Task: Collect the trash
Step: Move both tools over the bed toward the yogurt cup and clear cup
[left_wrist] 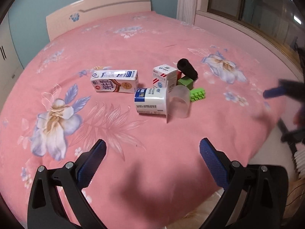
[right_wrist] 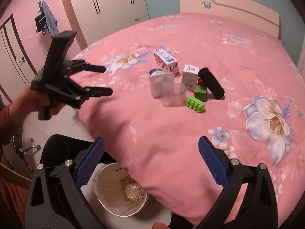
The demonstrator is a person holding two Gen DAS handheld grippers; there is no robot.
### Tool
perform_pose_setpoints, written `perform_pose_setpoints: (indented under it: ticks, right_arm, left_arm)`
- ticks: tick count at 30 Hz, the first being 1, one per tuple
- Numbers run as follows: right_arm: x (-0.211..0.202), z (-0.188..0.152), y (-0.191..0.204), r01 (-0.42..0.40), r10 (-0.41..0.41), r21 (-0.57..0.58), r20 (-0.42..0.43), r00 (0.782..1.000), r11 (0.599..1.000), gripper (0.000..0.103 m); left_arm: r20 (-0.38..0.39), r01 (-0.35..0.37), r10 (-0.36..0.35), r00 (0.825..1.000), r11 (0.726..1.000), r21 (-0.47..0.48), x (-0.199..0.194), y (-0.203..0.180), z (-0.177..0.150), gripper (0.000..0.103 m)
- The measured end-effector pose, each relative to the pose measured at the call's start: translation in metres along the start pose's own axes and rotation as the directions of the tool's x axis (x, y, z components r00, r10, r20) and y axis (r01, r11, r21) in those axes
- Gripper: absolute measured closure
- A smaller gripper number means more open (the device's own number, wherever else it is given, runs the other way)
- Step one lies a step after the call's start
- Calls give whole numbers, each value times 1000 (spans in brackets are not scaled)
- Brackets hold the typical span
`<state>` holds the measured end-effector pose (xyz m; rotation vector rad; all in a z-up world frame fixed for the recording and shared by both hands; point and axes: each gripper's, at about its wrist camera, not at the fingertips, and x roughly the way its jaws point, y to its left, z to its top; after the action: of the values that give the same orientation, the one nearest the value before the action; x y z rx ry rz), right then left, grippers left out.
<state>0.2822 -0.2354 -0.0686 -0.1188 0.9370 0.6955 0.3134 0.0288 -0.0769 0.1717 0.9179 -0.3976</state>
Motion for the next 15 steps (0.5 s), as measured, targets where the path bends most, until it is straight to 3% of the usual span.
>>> perform_pose_setpoints:
  ticks: [6, 10, 15]
  right_arm:
    - [24, 11, -12, 9, -10, -42, -26, 1000, 999, 7]
    - [42, 23, -29, -10, 10, -4, -48, 999, 1000, 7]
    - [60, 40, -44, -29, 29, 10, -65, 997, 1000, 7]
  left_arm:
    - [-42, 94, -95, 995, 995, -23, 23, 4, 24, 3]
    - [-106, 149, -161, 981, 983, -108, 44, 19, 45, 3]
    - [-199, 172, -198, 960, 975, -138, 67, 23, 65, 3]
